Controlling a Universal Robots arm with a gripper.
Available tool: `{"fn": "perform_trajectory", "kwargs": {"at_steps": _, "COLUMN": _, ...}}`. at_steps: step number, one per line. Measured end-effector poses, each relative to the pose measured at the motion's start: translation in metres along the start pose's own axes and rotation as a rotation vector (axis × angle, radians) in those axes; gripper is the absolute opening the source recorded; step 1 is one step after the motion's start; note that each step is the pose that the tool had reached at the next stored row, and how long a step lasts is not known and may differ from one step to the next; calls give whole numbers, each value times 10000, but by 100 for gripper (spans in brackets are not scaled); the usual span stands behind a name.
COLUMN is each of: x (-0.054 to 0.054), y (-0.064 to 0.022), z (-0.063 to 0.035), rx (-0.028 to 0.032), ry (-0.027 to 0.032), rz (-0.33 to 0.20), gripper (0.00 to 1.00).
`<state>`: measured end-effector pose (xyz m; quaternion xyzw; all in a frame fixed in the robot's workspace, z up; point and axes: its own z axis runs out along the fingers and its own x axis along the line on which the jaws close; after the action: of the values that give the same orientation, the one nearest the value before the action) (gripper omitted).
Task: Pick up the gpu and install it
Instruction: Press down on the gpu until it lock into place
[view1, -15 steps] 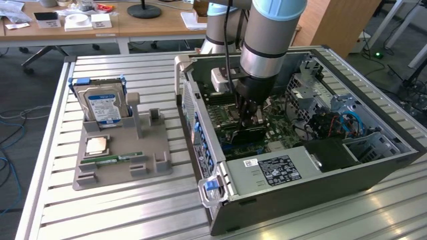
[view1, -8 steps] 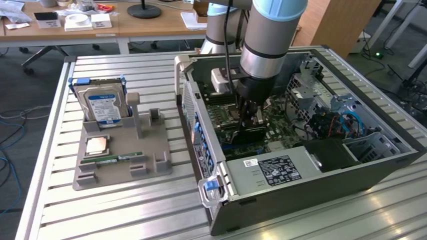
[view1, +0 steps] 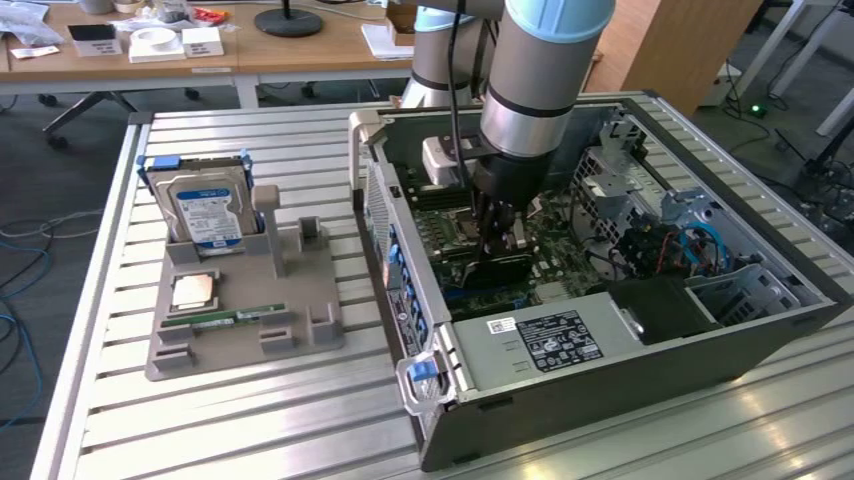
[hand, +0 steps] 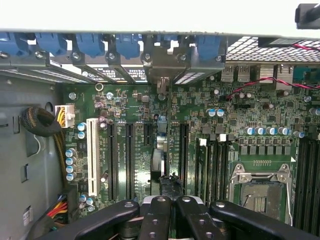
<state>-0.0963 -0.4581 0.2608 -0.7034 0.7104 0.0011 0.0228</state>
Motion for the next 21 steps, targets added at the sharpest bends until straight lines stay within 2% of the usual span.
{"fn": "perform_trajectory", "kwargs": {"at_steps": 21, "x": -19, "y": 6, "z": 5, "rx": 4, "ry": -7, "rz": 3, "gripper": 11}}
